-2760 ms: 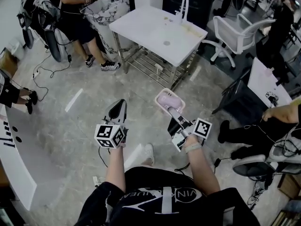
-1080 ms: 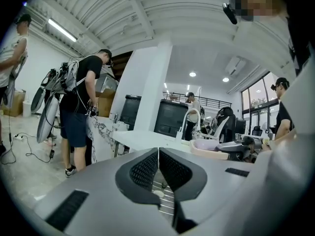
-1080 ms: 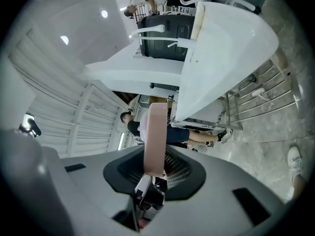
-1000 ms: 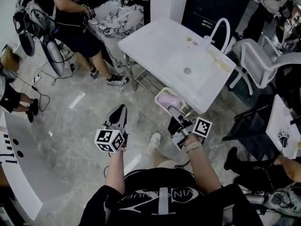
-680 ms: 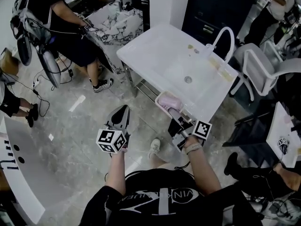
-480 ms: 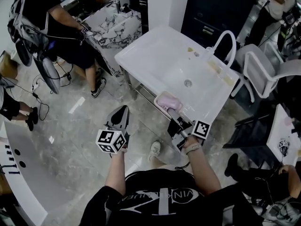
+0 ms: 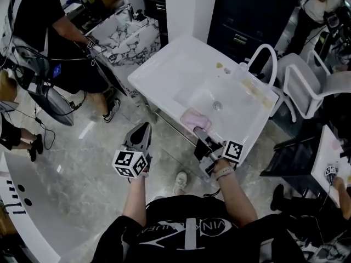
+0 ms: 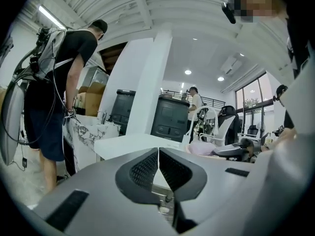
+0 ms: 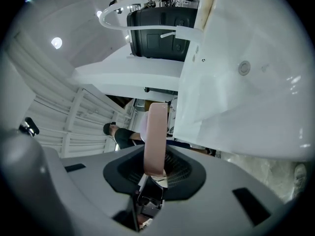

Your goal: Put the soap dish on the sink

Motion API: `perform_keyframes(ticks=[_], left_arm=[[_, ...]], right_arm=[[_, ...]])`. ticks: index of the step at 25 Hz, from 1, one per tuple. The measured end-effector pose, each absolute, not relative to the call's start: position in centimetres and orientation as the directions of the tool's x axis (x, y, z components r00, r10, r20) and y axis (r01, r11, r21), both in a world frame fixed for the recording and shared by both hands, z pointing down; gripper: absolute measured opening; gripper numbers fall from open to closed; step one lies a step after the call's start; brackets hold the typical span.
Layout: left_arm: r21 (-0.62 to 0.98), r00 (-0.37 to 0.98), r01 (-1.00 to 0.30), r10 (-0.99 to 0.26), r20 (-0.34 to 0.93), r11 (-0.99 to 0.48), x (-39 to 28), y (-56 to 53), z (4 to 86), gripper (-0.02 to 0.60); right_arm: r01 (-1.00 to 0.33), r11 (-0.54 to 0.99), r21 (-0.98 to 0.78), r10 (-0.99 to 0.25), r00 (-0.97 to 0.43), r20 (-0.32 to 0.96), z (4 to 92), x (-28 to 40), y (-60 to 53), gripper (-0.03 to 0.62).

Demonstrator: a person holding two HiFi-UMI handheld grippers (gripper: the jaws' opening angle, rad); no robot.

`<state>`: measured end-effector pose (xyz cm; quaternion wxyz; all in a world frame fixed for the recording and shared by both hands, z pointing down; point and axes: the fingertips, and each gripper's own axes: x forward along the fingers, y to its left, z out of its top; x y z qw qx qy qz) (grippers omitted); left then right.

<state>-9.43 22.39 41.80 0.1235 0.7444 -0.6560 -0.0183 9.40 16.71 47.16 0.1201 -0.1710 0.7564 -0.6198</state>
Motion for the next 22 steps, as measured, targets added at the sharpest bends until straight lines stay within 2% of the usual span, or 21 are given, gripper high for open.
perform_keyframes(ticks=[22], left_arm=[[0.207, 0.189, -0.964, -0.977, 0.102, -0.164, -10.9, 13.7, 41.7, 0.021]], right_arm=[[-0.133, 0.161, -0.978, -0.407, -0.912, 0.057, 47.6, 7.0, 10.5, 0.092]])
